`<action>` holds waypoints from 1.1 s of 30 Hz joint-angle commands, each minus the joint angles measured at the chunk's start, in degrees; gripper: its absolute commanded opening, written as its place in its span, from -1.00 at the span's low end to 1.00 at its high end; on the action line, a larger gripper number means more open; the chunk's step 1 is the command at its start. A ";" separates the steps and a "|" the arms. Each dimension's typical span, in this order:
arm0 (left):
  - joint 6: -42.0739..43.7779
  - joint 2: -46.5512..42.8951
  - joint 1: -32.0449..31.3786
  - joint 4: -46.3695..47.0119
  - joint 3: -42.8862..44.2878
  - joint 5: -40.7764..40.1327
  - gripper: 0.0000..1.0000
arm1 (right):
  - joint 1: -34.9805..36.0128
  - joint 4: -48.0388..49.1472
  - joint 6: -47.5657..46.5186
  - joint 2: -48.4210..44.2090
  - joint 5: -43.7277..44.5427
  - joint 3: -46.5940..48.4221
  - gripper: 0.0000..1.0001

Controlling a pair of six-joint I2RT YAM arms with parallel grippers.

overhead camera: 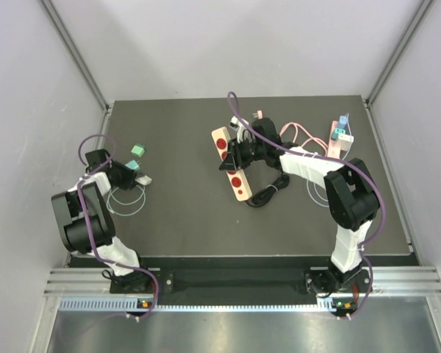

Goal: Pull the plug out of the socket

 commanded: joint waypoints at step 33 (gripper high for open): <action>2.81 -31.76 -5.52 6.66 -8.15 12.09 0.84 | -1.14 14.11 20.19 -1.64 -5.15 -0.83 -1.00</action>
